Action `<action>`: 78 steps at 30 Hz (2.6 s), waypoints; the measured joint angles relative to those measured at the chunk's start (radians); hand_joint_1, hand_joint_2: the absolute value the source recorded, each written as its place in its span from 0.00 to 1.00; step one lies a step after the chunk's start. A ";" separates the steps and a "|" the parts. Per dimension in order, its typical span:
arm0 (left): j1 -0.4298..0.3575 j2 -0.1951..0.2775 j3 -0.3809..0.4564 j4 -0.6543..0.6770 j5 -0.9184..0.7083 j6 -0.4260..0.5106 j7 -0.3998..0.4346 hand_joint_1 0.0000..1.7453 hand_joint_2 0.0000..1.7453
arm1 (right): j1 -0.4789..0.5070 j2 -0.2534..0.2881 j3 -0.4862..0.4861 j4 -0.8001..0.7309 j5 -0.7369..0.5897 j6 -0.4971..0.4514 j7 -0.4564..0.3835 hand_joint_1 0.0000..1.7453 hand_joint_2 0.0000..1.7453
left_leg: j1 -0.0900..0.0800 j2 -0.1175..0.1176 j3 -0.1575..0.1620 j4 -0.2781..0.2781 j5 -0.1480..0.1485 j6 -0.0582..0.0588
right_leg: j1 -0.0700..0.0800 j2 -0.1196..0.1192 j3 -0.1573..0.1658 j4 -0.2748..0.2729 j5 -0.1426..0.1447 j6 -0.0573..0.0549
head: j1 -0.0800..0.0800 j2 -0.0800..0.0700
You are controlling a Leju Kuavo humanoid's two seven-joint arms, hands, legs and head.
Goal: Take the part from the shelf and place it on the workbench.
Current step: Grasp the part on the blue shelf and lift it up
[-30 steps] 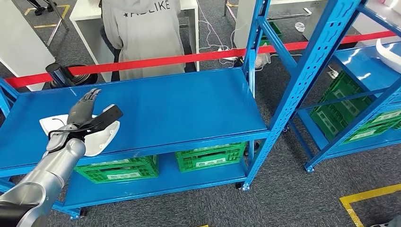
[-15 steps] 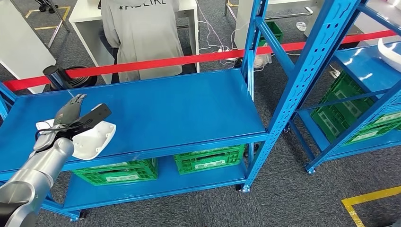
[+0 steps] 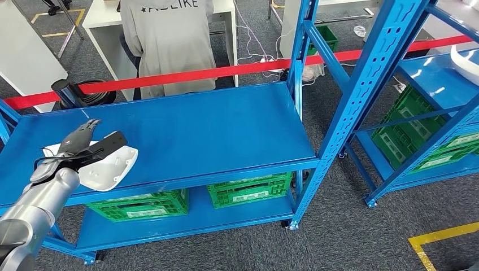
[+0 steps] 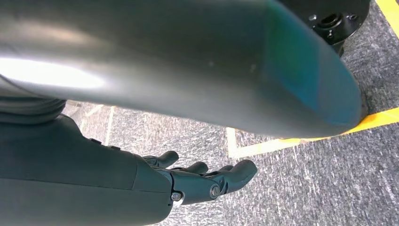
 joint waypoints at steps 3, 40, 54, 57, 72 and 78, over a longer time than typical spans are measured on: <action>0.003 0.006 0.000 0.000 -0.003 -0.017 -0.019 0.00 0.00 | 0.000 0.000 0.000 0.000 0.002 0.004 -0.001 0.00 0.00 | 0.000 0.000 0.000 0.001 0.000 0.000 | 0.000 0.000 0.001 -0.001 0.001 0.001 | 0.000 0.000; 0.047 -0.036 0.000 0.002 -0.041 0.074 -0.069 0.00 1.00 | -0.001 -0.001 -0.002 0.000 0.030 0.016 -0.018 0.00 0.00 | -0.001 0.000 0.000 0.002 -0.001 0.001 | -0.001 0.000 0.002 -0.003 0.002 0.003 | 0.000 0.000; 0.037 -0.069 -0.012 0.002 -0.127 0.046 -0.060 0.00 1.00 | -0.002 -0.002 -0.002 0.000 0.045 0.021 -0.015 0.00 0.00 | -0.001 0.000 0.000 0.002 -0.001 0.001 | -0.001 0.000 0.002 -0.003 0.002 0.003 | 0.000 0.000; 0.032 -0.075 -0.020 0.002 -0.135 0.034 -0.061 0.00 1.00 | -0.002 -0.002 -0.002 0.000 0.047 0.021 -0.014 0.00 0.00 | -0.001 0.000 0.000 0.002 -0.001 0.001 | -0.001 0.000 0.002 -0.003 0.002 0.003 | 0.000 0.000; 0.018 -0.084 -0.037 0.002 -0.149 0.000 -0.084 1.00 1.00 | -0.002 -0.002 -0.002 0.000 0.046 0.021 -0.008 0.00 0.00 | -0.001 0.000 0.000 0.002 -0.001 0.001 | -0.001 0.000 0.002 -0.003 0.002 0.003 | 0.000 0.000; 0.018 -0.084 -0.037 0.002 -0.149 -0.006 -0.087 1.00 1.00 | -0.002 -0.002 -0.002 0.000 0.046 0.022 -0.013 0.00 0.00 | -0.001 0.000 0.000 0.002 -0.001 0.001 | -0.001 0.000 0.002 -0.003 0.002 0.003 | 0.000 0.000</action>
